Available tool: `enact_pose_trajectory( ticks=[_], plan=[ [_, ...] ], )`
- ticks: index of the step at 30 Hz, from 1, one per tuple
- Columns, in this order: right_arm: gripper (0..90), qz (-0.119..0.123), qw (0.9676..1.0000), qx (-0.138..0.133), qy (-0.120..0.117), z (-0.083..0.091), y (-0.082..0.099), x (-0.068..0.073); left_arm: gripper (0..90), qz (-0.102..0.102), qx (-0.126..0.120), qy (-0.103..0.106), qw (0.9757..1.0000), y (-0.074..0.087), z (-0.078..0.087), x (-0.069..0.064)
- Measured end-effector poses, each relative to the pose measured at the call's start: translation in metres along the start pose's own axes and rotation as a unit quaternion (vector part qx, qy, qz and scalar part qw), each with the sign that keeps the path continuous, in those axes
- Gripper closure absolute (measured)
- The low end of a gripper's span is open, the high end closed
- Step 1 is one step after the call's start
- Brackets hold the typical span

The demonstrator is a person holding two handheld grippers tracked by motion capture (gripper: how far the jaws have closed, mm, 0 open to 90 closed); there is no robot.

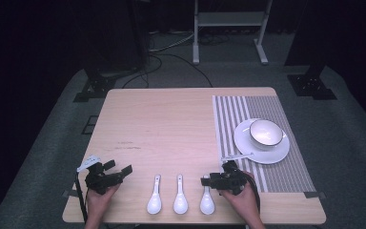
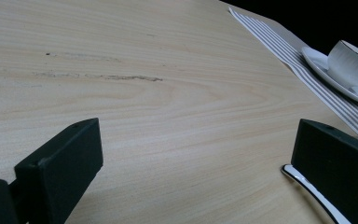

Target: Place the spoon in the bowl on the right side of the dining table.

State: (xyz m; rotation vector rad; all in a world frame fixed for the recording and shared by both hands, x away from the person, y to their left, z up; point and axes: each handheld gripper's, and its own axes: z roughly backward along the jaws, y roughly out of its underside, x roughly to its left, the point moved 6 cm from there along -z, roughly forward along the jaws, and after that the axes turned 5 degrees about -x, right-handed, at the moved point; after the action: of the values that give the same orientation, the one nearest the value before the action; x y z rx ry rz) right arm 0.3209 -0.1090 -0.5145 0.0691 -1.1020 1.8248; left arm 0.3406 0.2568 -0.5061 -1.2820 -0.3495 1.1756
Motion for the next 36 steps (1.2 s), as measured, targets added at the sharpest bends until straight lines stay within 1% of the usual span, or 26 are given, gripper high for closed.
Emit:
enact_pose_trajectory(
  ticks=[4, 6, 7, 8, 10, 13, 18, 22, 24, 26, 31, 33, 36],
  plan=[
    [49.5, 0.021, 0.9993, 0.002, 0.032, -0.003, 0.0, 0.004, 0.6, 0.0, 0.0, 0.0, 1.0, 0.0, 0.0, 0.0],
    [52.0, 0.035, 0.9979, 0.006, 0.054, -0.004, 0.0, 0.007, 0.6, 0.0, 0.0, 0.0, 1.0, 0.0, 0.0, 0.0],
    [53.1, 0.047, 0.9961, 0.009, 0.074, -0.006, 0.0, 0.009, 0.6, 0.0, 0.0, 0.0, 1.0, 0.0, 0.0, 0.0],
    [54.7, 0.047, 0.9961, 0.009, 0.074, -0.006, 0.0, 0.009, 0.6, 0.0, 0.0, 0.0, 1.0, 0.0, 0.0, 0.0],
    [58.5, 0.058, 0.9939, 0.011, 0.093, -0.007, 0.0, 0.011, 0.6, 0.0, -0.001, 0.0, 1.0, 0.0, 0.0, 0.0],
    [61.8, 0.069, 0.9909, 0.016, 0.114, -0.007, 0.0, 0.013, 0.6, 0.0, 0.0, 0.001, 1.0, 0.0, 0.0, 0.0],
    [63.9, 0.072, 0.9893, 0.022, 0.125, -0.008, -0.001, 0.014, 0.6, 0.0, 0.0, 0.001, 1.0, 0.0, 0.0, 0.0],
    [70.8, 0.073, 0.9891, 0.031, 0.124, -0.008, 0.0, 0.015, 0.6, 0.0, 0.0, 0.001, 1.0, 0.0, 0.0, 0.0],
    [73.7, 0.074, 0.9888, 0.04, 0.123, -0.007, 0.0, 0.016, 0.6, 0.0, 0.0, 0.001, 1.0, 0.0, 0.0, 0.0],
    [74.3, 0.082, 0.9876, 0.045, 0.126, -0.007, 0.0, 0.016, 0.6, 0.0, 0.0, 0.001, 1.0, 0.0, 0.0, 0.0],
    [75.9, 0.094, 0.9849, 0.066, 0.129, -0.008, -0.002, 0.018, 0.6, 0.001, -0.001, 0.001, 1.0, 0.0, 0.0, 0.0],
    [84.5, 0.097, 0.985, 0.072, 0.123, -0.008, -0.002, 0.02, 0.6, -0.001, 0.0, 0.001, 1.0, 0.0, 0.0, 0.001],
    [84.9, 0.1, 0.9846, 0.076, 0.121, -0.008, -0.002, 0.02, 0.6, -0.001, -0.001, 0.001, 1.0, 0.0, 0.0, 0.001]
  ],
)
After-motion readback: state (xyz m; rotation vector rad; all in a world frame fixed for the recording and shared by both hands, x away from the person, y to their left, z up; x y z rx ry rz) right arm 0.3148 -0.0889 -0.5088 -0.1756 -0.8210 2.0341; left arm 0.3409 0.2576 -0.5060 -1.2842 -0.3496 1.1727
